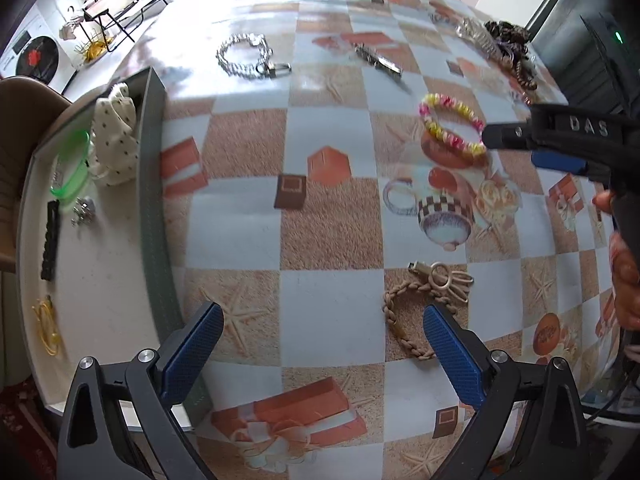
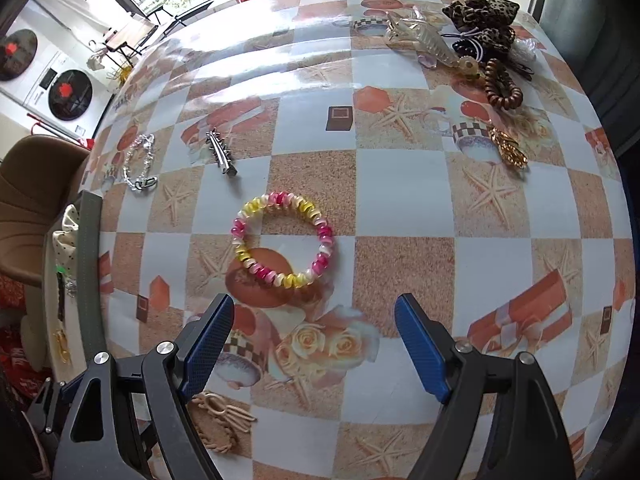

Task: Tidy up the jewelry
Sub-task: 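Move both open tools back over the table toward the braided brown bracelet, then grasp the braided brown bracelet with left tool while right grasps the pink-yellow bracelet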

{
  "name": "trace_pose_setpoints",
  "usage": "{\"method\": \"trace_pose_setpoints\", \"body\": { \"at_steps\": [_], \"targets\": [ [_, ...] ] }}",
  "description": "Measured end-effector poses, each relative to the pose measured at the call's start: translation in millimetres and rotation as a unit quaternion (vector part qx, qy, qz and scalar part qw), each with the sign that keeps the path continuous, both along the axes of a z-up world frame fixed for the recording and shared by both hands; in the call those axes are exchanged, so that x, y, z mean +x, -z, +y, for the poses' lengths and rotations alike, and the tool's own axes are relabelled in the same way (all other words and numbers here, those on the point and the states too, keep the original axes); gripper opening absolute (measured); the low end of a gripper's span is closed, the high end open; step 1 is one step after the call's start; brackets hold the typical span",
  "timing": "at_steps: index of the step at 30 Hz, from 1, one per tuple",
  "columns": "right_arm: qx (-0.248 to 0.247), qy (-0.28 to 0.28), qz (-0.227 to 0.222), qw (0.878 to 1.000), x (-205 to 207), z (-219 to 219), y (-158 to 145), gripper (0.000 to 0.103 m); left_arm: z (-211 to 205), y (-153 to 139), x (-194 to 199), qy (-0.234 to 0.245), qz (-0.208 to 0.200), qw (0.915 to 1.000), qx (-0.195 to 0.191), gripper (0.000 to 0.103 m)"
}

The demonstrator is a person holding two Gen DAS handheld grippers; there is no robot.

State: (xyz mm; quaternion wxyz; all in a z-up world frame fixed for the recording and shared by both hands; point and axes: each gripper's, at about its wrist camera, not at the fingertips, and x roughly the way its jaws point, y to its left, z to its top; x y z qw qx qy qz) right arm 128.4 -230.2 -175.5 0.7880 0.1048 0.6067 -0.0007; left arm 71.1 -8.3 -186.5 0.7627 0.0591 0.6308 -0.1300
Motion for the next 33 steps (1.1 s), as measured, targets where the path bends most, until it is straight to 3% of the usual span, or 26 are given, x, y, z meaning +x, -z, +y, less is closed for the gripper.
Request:
{"method": "trace_pose_setpoints", "body": {
  "at_steps": [7, 9, 14, 20, 22, 26, 29, 30, 33],
  "targets": [
    [-0.045, -0.025, -0.005, 0.999, 18, 6, 13, 0.082, -8, 12, -7, 0.002, 0.006, 1.0000, 0.007, 0.102],
    [-0.056, -0.033, -0.005, 0.998, 21, 9, 17, 0.075, -11, 15, -9, 0.002, 0.005, 1.0000, 0.006, 0.092],
    [-0.076, -0.041, -0.012, 0.996, 28, 16, 21, 0.069, -25, 21, -14, 0.011, 0.009, 0.9998, 0.011, 0.086],
    [-0.104, -0.062, -0.024, 0.992, 31, 27, 24, 0.067, -43, 25, -26, 0.036, 0.008, 0.9990, 0.026, 0.074],
    [-0.104, -0.066, -0.024, 0.992, 32, 27, 24, 0.066, -48, 24, -31, 0.043, 0.005, 0.9987, 0.025, 0.064],
    [-0.102, -0.091, -0.030, 0.990, 26, 39, 22, 0.043, -59, 21, -39, 0.059, 0.005, 0.9980, 0.021, 0.051],
    [-0.098, -0.098, -0.031, 0.990, 24, 46, 22, 0.025, -66, 16, -40, 0.072, 0.006, 0.9973, 0.015, 0.027],
    [-0.100, -0.099, -0.031, 0.990, 24, 47, 21, 0.012, -67, 15, -40, 0.074, 0.008, 0.9972, 0.011, 0.013],
    [-0.089, -0.086, -0.028, 0.992, 25, 45, 21, 0.010, -64, 12, -37, 0.063, 0.017, 0.9978, -0.009, 0.010]
  ]
}}
